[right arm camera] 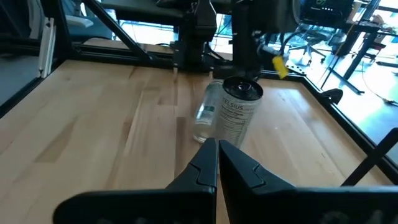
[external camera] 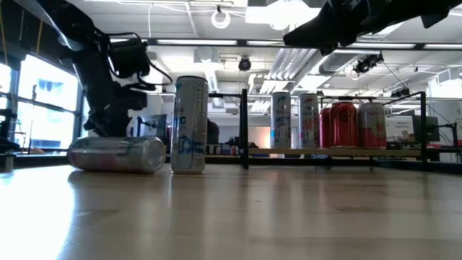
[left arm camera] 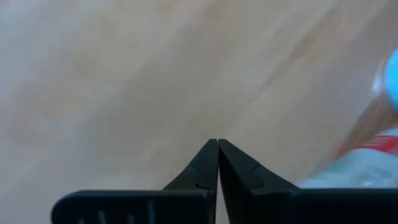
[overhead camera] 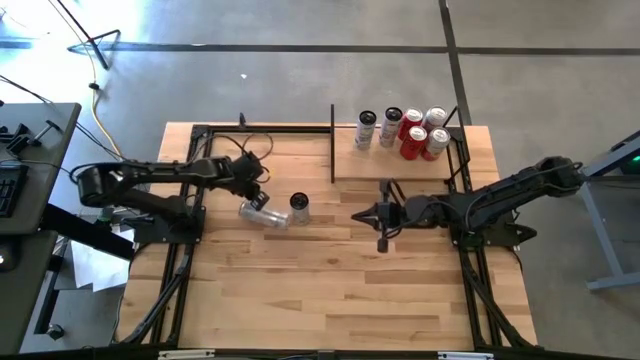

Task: Place canned beverage on shelf
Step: Put the peach vibe soda can on the shelf aligned with the other peach vibe soda can

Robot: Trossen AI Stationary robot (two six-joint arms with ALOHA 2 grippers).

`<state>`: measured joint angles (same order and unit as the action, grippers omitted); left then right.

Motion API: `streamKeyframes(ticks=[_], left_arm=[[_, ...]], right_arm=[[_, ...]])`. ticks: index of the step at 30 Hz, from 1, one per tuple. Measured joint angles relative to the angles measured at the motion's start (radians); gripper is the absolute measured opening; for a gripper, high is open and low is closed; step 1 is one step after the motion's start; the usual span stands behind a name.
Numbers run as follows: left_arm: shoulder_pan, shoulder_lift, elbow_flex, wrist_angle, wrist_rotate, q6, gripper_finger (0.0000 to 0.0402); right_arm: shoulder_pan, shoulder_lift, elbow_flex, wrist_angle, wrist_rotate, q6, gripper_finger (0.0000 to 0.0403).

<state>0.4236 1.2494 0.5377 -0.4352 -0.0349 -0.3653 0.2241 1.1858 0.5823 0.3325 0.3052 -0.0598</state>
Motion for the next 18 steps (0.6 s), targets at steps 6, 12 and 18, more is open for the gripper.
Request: streamKeyframes(ticks=[6, 12, 18], left_arm=[[-0.130, 0.046, -0.001, 0.034, -0.024, -0.010, 0.0001], [-0.301, -0.063, 0.000, 0.005, -0.093, -0.084, 0.0000], [-0.488, -0.241, 0.026, -0.092, -0.120, -0.228, 0.0000]], right_arm=[[0.015, 0.000, 0.000, -0.007, 0.008, 0.011, 0.0000], [0.019, 0.000, 0.000, -0.039, 0.023, 0.042, 0.0000], [0.019, 0.000, 0.000, -0.036, 0.027, 0.054, 0.0000]])
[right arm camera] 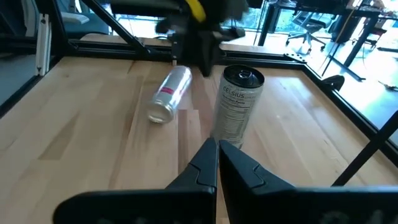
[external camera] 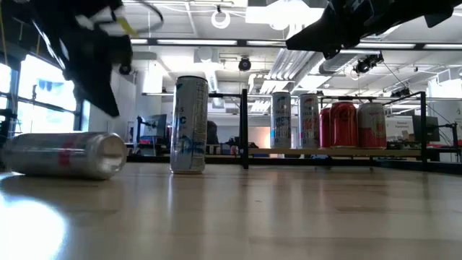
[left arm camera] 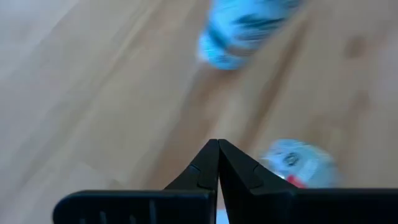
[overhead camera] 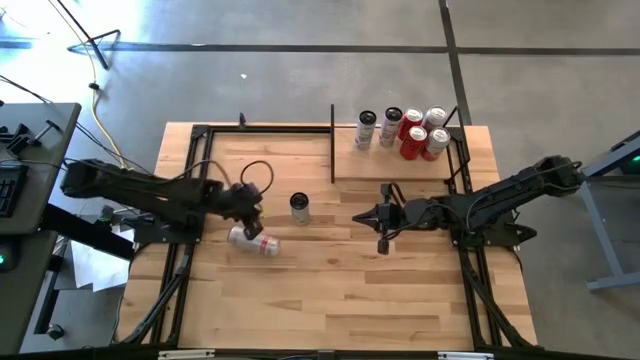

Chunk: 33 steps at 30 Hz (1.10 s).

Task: Place canned beverage on shelf
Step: Put the peach vibe soda can on the shelf aligned with the other peach vibe soda can

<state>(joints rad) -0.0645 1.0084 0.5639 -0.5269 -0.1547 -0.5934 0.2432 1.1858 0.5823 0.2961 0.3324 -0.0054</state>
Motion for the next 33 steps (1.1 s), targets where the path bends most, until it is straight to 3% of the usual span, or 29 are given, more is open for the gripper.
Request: streamKeyframes(ticks=[4, 8, 13, 19, 23, 28, 33], left_arm=[[-0.157, -0.090, 0.059, -0.108, -0.064, -0.074, 0.0000], [-0.310, -0.104, 0.084, -0.162, -0.047, -0.143, 0.0007], [-0.450, -0.038, 0.084, -0.182, -0.007, -0.243, 0.0062], [-0.536, 0.077, 0.154, -0.193, 0.011, -0.198, 0.0156], [-0.574, 0.162, 0.230, -0.304, 0.011, -0.164, 0.0208], [-0.625, 0.280, 0.288, -0.531, 0.030, -0.223, 0.0247], [-0.664, 0.371, 0.290, -0.494, 0.088, -0.235, 0.0267]], right_arm=[[0.000, 0.000, 0.000, 0.000, 0.000, 0.006, 0.0000], [0.000, 0.000, 0.000, 0.000, 0.000, 0.006, 0.0000], [0.000, 0.000, 0.000, -0.002, -0.001, 0.009, 0.0000], [0.000, 0.000, 0.000, -0.003, -0.001, 0.010, 0.0000], [0.000, 0.000, 0.000, -0.012, -0.002, 0.034, 0.0000], [0.000, 0.000, 0.000, -0.030, -0.003, 0.051, 0.0000], [0.000, 0.000, 0.000, -0.030, -0.003, 0.051, 0.0000]])
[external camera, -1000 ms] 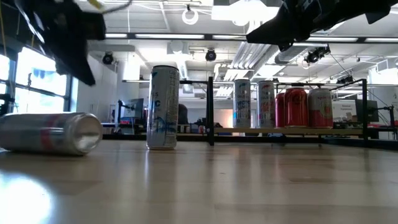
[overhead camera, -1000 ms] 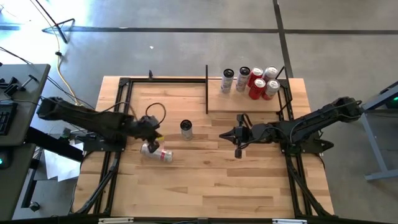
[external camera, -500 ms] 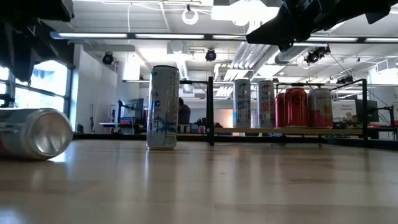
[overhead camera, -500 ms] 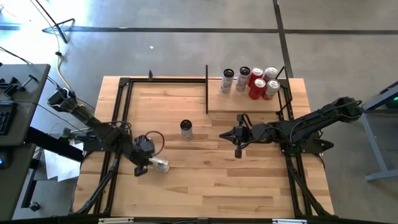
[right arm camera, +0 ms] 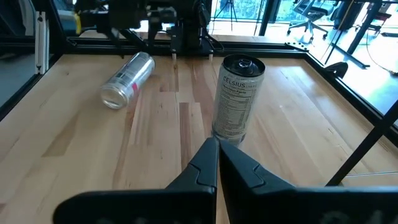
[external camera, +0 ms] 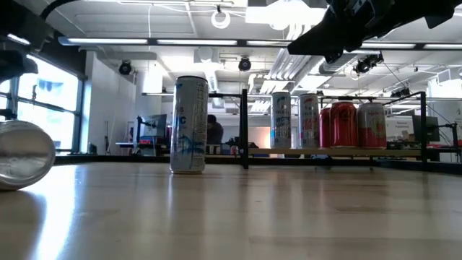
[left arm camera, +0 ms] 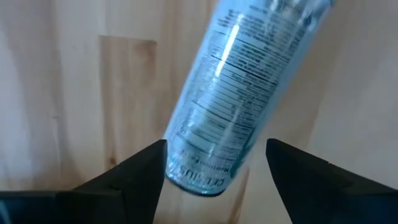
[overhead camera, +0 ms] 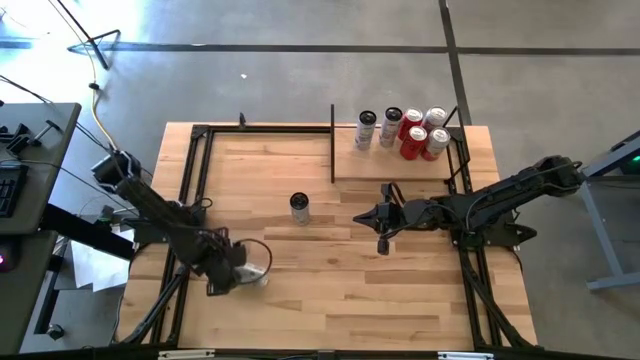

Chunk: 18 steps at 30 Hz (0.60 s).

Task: Place canned beverage on shelf
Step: Put the peach vibe soda can on the shelf aligned with the other peach vibe soda can

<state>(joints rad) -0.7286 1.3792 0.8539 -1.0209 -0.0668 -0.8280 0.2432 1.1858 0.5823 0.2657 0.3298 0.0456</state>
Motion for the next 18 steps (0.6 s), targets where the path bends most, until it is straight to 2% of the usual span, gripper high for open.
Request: streamKeyframes(ticks=[11, 18], left_arm=[[-0.029, 0.152, 0.005, 0.065, -0.003, 0.061, 0.0272], [-0.028, 0.177, 0.004, 0.113, 0.000, 0.043, 0.0272]], right_arm=[[0.000, 0.000, 0.000, 0.000, 0.000, 0.000, 0.0000], [0.000, 0.000, 0.000, 0.000, -0.008, 0.003, 0.0000]])
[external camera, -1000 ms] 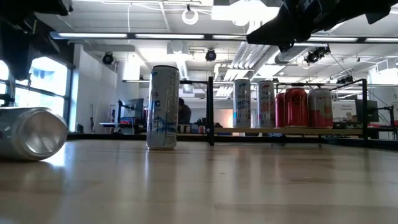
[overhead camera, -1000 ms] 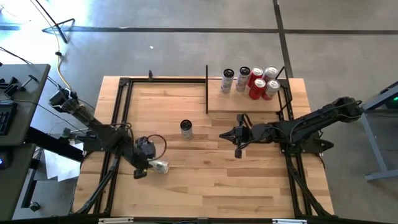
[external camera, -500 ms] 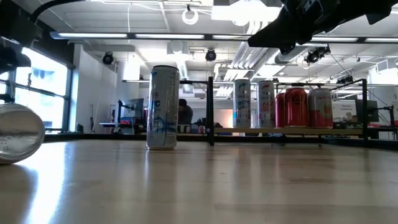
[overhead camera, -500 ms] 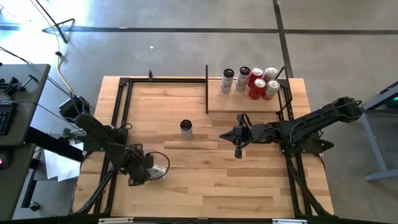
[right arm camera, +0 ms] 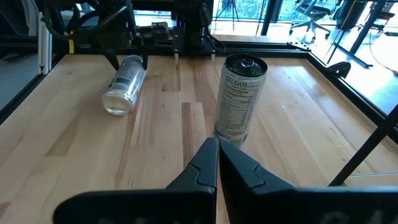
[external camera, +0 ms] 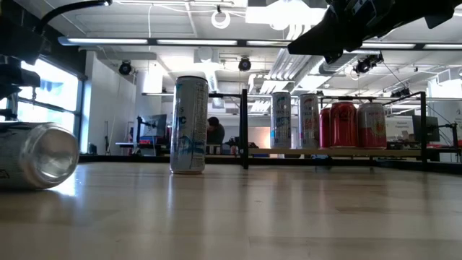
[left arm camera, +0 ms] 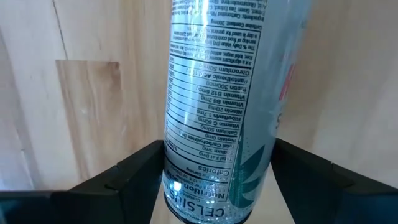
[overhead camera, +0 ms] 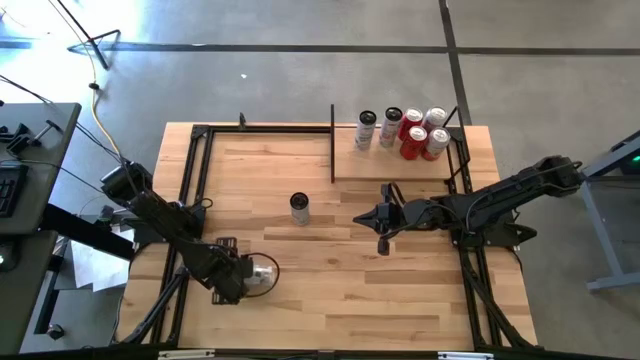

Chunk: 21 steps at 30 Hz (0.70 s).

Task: Place canned beverage on shelf
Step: Put the peach vibe soda can on the shelf aligned with the other peach vibe soda can

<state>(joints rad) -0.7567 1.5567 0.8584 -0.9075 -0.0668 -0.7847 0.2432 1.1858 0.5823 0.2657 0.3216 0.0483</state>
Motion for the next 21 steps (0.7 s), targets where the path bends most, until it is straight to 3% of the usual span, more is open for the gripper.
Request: streamKeyframes(ticks=[11, 21], left_arm=[[0.039, -0.051, -0.002, 0.076, 0.050, -0.006, 0.0240], [0.139, -0.066, 0.060, 0.090, -0.029, 0.151, 0.0234]], right_arm=[[0.000, 0.000, 0.000, 0.000, -0.001, -0.003, 0.0000], [0.000, 0.000, 0.000, 0.000, -0.004, -0.003, 0.0000]])
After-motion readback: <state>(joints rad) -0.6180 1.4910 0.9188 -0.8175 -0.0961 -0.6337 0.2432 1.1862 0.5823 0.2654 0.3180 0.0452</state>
